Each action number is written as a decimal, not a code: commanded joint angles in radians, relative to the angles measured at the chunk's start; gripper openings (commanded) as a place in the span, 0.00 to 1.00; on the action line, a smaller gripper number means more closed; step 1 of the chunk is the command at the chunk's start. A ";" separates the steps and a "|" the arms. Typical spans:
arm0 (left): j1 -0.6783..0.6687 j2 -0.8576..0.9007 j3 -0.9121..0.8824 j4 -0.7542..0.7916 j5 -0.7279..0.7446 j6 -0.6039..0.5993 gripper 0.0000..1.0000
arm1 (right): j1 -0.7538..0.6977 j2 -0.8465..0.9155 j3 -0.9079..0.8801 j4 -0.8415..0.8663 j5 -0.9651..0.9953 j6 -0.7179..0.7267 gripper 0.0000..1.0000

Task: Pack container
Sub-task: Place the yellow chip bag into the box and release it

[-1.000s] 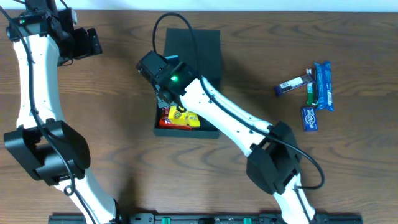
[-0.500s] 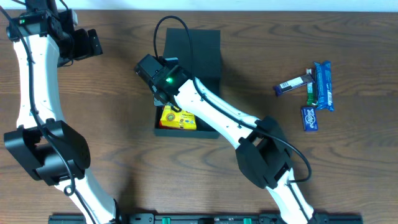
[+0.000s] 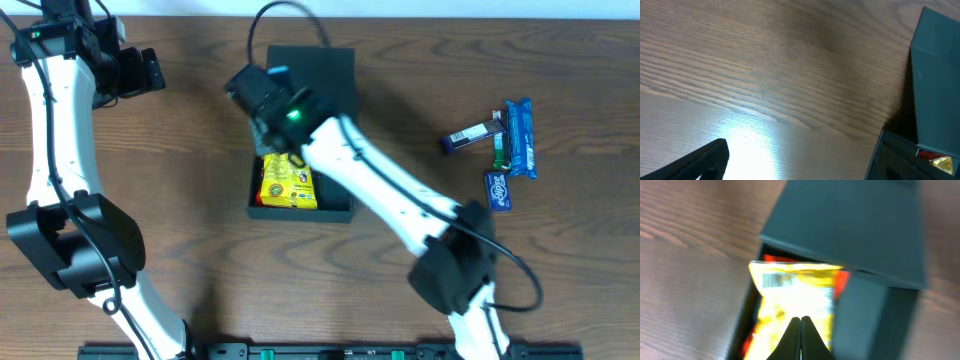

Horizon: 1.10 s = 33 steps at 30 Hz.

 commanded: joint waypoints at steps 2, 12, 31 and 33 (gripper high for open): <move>-0.001 -0.022 -0.005 -0.003 0.008 0.007 0.95 | -0.048 0.012 -0.033 -0.016 -0.161 -0.152 0.01; -0.001 -0.022 -0.005 -0.004 0.009 0.006 0.95 | -0.024 0.042 -0.251 0.125 -0.354 -0.280 0.01; -0.002 -0.022 -0.005 -0.017 0.031 0.006 0.95 | 0.005 0.044 -0.341 0.342 -0.440 -0.302 0.01; -0.002 -0.022 -0.009 -0.026 0.031 0.006 0.95 | -0.013 0.024 -0.306 0.305 -0.439 -0.302 0.01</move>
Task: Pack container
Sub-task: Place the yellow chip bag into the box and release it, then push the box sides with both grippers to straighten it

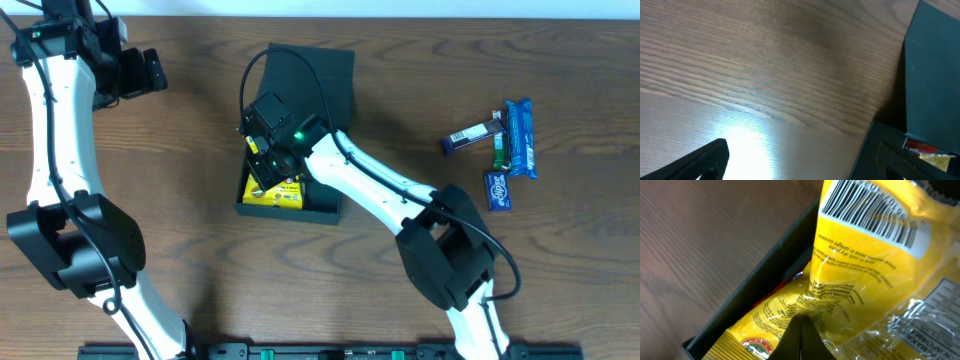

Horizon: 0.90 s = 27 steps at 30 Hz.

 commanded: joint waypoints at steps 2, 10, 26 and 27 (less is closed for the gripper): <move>0.000 -0.022 -0.029 -0.011 0.024 0.007 0.95 | -0.036 -0.054 0.055 -0.048 0.002 -0.013 0.01; -0.048 -0.022 -0.257 0.053 0.198 0.007 0.98 | -0.173 -0.165 0.058 -0.235 0.188 -0.024 0.01; -0.224 -0.022 -0.564 0.230 0.261 -0.193 0.06 | -0.327 -0.154 -0.008 -0.402 0.357 0.032 0.01; -0.224 -0.022 -0.575 0.230 0.262 -0.199 0.06 | -0.346 -0.154 -0.008 -0.402 0.356 0.026 0.01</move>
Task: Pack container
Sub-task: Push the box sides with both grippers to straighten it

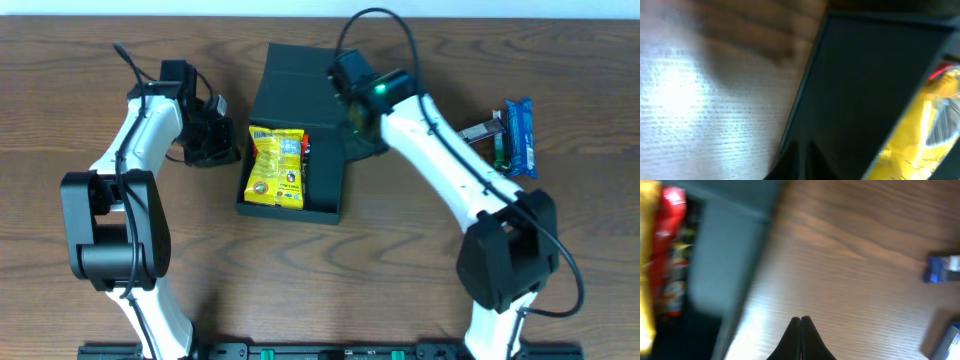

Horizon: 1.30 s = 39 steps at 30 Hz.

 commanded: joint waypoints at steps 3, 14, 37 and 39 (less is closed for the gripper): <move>-0.002 -0.018 -0.060 0.003 0.009 -0.080 0.06 | -0.088 0.009 -0.006 -0.002 0.020 -0.012 0.01; -0.154 -0.018 -0.093 0.015 0.046 -0.125 0.06 | -0.163 0.009 -0.117 0.090 -0.111 -0.082 0.02; -0.141 -0.018 -0.093 0.172 0.031 -0.179 0.06 | -0.086 0.009 -0.259 0.101 -0.355 -0.130 0.01; -0.141 -0.018 -0.093 0.172 0.031 -0.179 0.06 | -0.071 0.009 -0.259 0.097 -0.355 -0.130 0.01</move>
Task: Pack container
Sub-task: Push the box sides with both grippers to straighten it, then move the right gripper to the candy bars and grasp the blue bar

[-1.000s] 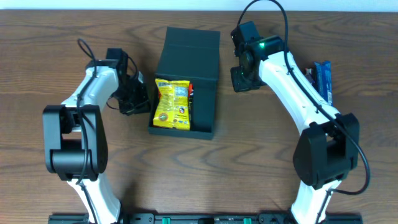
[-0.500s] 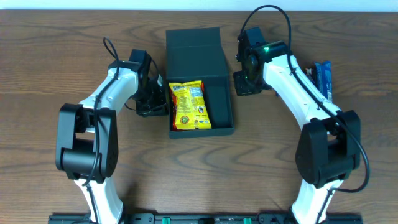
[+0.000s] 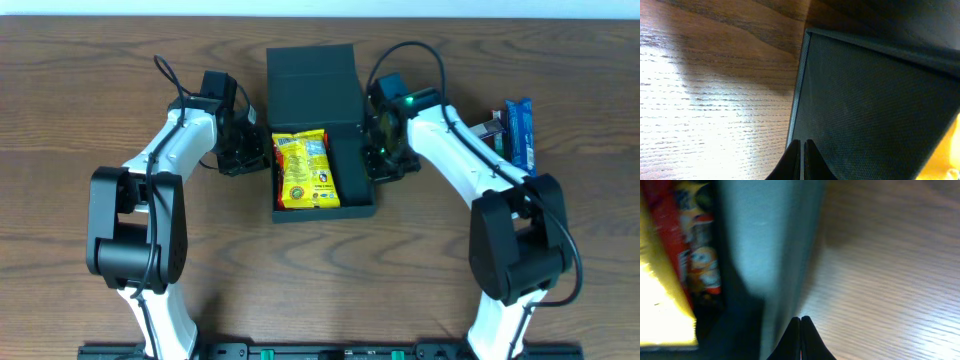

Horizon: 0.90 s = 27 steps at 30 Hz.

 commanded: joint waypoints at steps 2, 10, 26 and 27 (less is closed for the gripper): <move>0.002 -0.019 -0.003 0.000 0.003 -0.006 0.06 | 0.031 0.008 -0.004 -0.005 -0.063 -0.024 0.02; 0.002 -0.019 -0.003 -0.002 0.003 -0.006 0.06 | 0.028 0.008 -0.004 -0.001 0.020 -0.028 0.01; 0.012 -0.019 0.072 -0.096 -0.098 0.005 0.06 | -0.391 0.000 0.200 0.040 0.445 -0.084 0.22; 0.012 -0.019 0.079 -0.096 -0.098 0.005 0.06 | -0.433 0.005 0.200 0.045 0.445 -0.093 0.32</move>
